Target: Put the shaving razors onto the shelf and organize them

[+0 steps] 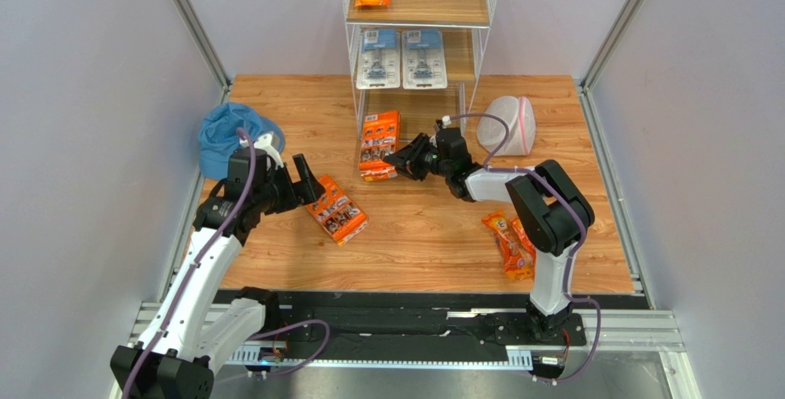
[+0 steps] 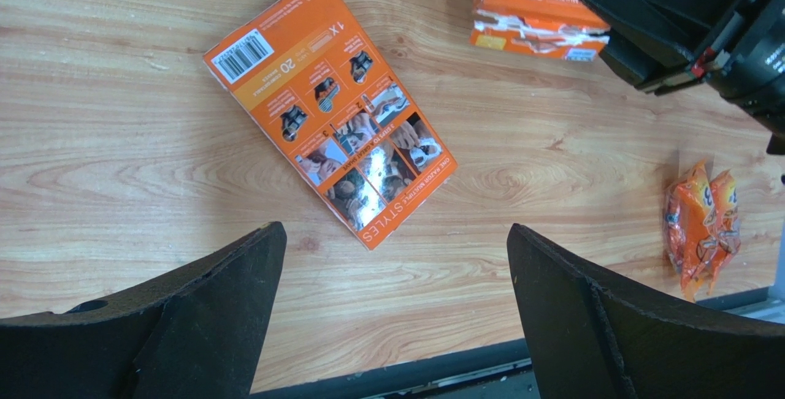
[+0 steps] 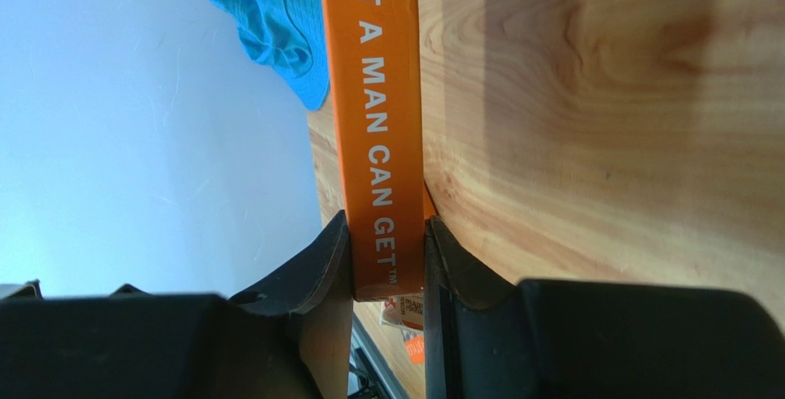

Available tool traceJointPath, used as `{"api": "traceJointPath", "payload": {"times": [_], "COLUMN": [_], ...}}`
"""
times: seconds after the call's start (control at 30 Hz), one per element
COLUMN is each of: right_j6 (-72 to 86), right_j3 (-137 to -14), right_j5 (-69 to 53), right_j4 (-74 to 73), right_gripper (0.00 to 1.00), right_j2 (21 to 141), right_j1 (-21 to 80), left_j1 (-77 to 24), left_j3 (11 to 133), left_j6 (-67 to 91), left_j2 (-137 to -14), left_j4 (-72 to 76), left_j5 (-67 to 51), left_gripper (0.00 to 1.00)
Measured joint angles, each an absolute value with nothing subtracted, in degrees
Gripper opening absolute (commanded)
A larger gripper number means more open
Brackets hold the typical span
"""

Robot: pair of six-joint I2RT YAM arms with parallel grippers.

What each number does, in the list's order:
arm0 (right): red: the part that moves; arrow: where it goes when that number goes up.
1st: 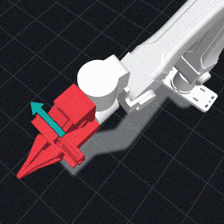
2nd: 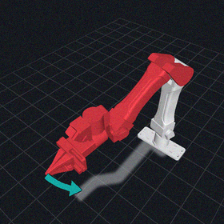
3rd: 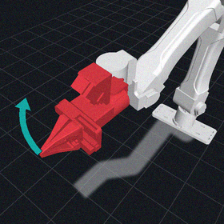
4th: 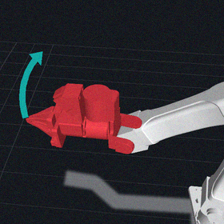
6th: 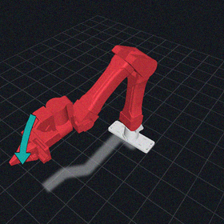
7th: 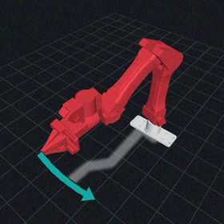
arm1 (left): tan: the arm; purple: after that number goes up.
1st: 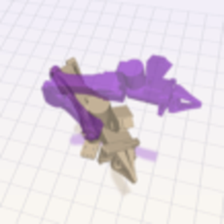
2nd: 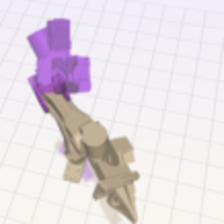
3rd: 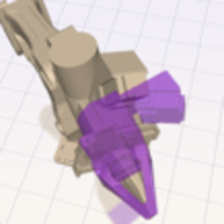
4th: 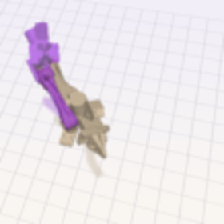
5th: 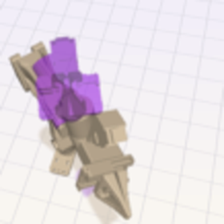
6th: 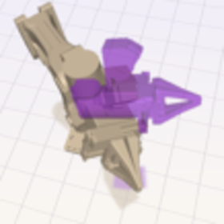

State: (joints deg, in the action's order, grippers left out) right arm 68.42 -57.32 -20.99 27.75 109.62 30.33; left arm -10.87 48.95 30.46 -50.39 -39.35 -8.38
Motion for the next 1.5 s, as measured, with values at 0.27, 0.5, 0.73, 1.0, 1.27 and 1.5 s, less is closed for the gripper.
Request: {"api": "traceJointPath", "payload": {"times": [0.27,0.5,0.73,1.0,1.27,1.5], "right_j6": [68.99,69.19,69.19,69.1,68.36,67.42], "right_j3": [-64.88,-70.24,-73.54,-76.64,-78.46,-76.73], "right_j5": [-21.3,-22.26,-22.61,-22.61,-22.46,-21.45], "right_j4": [27.53,26.04,23.83,21.39,18.37,17.32], "right_gripper": [0.03,0.05,0.13,0.33,0.56,0.7], "right_j2": [115.37,120.77,123.72,124.88,125.93,125.27], "right_j1": [28.6,27.38,26.89,25.96,25.43,25.5], "left_j1": [-10.87,-10.87,-10.87,-10.87,-10.87,-10.87], "left_j3": [47.64,47.4,46.37,45.45,43.64,41.93], "left_j6": [30.26,30.22,30.11,30.11,30.22,30.96], "left_j2": [-50.37,-50.5,-50.48,-50.5,-50.52,-51.42], "left_j4": [-38.68,-38.33,-37.91,-37.36,-36.53,-34.17], "left_j5": [-9.19,-9.98,-10.28,-12.03,-13.63,-15.84], "left_gripper": [0.99,0.99,0.99,0.99,0.99,0.99]}}
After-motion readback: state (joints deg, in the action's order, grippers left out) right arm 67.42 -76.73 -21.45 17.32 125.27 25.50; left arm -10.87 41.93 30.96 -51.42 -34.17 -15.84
